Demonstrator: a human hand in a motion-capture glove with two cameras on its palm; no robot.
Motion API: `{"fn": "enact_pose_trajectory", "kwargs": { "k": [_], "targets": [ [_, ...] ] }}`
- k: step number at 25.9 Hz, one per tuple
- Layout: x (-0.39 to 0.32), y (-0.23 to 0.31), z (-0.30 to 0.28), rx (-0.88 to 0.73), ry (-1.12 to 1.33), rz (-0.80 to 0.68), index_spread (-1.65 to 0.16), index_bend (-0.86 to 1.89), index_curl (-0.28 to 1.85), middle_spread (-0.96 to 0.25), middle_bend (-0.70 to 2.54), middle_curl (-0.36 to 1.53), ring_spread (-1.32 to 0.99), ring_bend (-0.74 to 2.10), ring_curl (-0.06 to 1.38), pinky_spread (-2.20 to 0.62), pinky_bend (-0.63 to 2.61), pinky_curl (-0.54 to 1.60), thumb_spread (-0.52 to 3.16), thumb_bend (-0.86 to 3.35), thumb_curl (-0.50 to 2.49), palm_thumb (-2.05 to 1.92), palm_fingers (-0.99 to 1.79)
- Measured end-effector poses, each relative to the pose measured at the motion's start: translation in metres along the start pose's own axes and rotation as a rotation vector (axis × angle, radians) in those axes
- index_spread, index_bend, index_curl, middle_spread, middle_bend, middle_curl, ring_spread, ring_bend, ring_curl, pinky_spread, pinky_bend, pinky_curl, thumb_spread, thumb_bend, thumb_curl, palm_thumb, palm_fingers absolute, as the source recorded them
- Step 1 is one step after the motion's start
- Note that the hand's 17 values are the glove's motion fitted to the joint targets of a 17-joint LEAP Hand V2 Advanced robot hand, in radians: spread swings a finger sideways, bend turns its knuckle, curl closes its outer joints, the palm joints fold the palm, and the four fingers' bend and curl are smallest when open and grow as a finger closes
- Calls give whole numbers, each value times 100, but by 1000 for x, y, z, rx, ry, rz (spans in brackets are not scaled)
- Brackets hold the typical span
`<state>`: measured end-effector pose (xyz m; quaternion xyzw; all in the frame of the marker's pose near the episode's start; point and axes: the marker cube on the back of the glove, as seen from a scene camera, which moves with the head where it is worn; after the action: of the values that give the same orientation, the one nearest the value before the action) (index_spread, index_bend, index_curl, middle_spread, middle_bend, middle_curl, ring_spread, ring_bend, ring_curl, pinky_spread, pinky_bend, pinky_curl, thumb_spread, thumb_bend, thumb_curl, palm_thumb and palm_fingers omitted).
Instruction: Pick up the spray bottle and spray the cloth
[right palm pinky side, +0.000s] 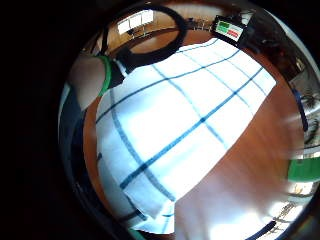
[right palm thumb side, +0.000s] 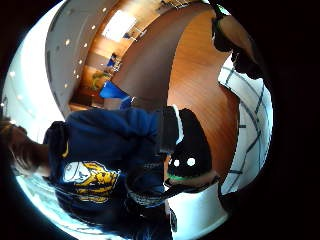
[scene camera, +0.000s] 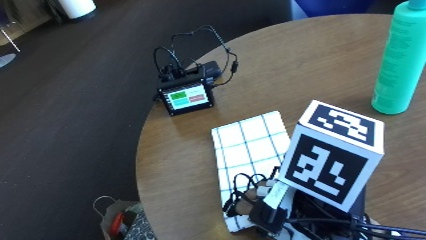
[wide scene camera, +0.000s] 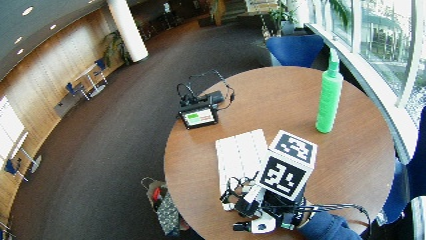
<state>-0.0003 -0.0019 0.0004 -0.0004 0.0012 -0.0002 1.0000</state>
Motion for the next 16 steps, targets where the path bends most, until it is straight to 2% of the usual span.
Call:
{"fn": "enact_pose_trajectory", "kwargs": {
  "k": [2, 7, 16],
  "targets": [
    [-1, -1, 1, 0, -1, -2, -18, 15, 6, -4, 42, 13, -8, 48, 10, 5, 28, 8, 51, 26, 9, 40, 102],
    [-2, -5, 3, 0, -4, -8, -24, 13, 15, -5, 44, 21, -11, 51, 21, 7, 28, 17, 80, 27, 14, 44, 98],
    [-3, -9, 3, 7, -6, -14, -27, 12, 20, -6, 43, 28, -13, 49, 28, 7, 25, 22, 105, 24, 20, 48, 97]
  ]
}}
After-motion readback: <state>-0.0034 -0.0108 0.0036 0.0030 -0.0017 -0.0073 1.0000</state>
